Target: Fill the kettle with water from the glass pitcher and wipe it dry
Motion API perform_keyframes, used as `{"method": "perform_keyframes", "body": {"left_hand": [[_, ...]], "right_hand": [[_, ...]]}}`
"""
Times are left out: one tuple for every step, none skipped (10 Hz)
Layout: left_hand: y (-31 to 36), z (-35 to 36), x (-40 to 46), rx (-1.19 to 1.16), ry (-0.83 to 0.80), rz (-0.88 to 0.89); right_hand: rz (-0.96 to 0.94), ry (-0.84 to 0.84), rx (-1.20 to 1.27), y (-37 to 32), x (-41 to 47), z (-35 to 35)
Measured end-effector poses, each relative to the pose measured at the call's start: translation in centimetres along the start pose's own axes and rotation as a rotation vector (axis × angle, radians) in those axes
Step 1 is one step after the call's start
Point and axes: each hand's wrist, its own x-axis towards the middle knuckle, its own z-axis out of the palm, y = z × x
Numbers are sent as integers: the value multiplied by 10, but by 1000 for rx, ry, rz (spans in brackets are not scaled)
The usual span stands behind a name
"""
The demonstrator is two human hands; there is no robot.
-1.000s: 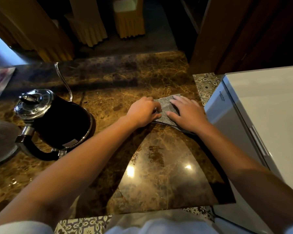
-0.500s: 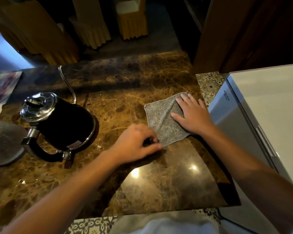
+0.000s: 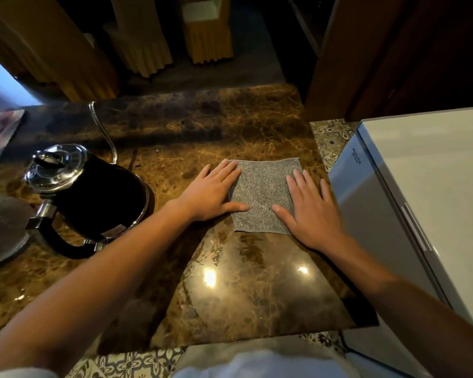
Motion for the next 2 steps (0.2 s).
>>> {"method": "perform_keyframes", "body": {"left_hand": [[3, -7, -7, -72, 39, 11], [0, -35, -18, -226, 214, 4]], "right_hand": [[22, 32, 38, -6, 2, -7], [25, 159, 180, -18, 15, -35]]}}
